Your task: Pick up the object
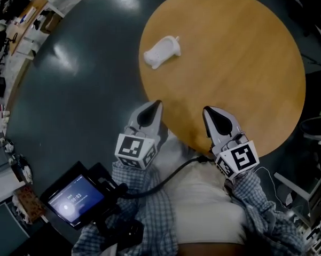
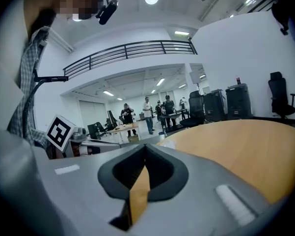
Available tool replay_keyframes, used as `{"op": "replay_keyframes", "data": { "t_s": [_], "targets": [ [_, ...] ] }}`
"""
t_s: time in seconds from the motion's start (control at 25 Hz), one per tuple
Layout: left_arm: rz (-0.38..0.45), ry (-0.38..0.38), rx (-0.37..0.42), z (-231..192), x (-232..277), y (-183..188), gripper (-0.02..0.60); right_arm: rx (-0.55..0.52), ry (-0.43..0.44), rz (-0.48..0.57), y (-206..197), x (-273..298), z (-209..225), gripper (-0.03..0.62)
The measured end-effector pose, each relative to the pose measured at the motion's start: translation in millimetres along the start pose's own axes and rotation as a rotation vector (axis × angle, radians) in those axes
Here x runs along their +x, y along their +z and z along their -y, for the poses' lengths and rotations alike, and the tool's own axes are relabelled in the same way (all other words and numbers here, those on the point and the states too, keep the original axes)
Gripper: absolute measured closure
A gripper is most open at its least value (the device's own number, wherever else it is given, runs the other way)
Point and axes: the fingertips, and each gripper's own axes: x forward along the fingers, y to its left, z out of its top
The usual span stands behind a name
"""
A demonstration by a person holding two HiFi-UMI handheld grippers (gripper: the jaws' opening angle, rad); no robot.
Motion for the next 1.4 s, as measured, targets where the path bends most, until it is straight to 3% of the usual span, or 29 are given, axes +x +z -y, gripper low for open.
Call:
{"op": "replay_keyframes", "data": {
  "t_s": [0.28, 0.4, 0.64, 0.76, 0.92, 1.16, 1.4],
  "targets": [
    [-0.066, -0.112, 0.022, 27.6, 77.0, 9.7, 0.580, 0.045, -0.100, -0.019, 9.0, -8.4, 65.4, 0.588],
    [-0.097, -0.135, 0.067, 21.9, 107.2, -2.4, 0.580, 0.064, -0.112, -0.025, -7.3, -5.5, 86.9, 0.588],
    [-0.223, -0.095, 0.239, -11.0, 132.4, -20.0, 0.580, 0.101, -0.150, -0.036, -22.5, -22.1, 103.7, 0.588],
    [-0.304, -0.113, 0.410, -25.9, 140.1, -25.8, 0.572, 0.117, -0.169, -0.040, -19.1, -32.9, 109.6, 0.588],
    [-0.394, -0.201, 0.537, -30.8, 151.8, -27.7, 0.430, 0.118, -0.171, -0.048, -17.1, -40.5, 112.2, 0.588],
    [-0.447, -0.209, 0.600, -51.8, 167.1, -17.1, 0.325, 0.116, -0.175, -0.069, -15.3, -52.4, 103.9, 0.588],
    [-0.518, -0.181, 0.655, -84.2, 198.7, -15.2, 0.282, 0.147, -0.211, -0.070, -14.8, -53.2, 102.5, 0.588]
  ]
}}
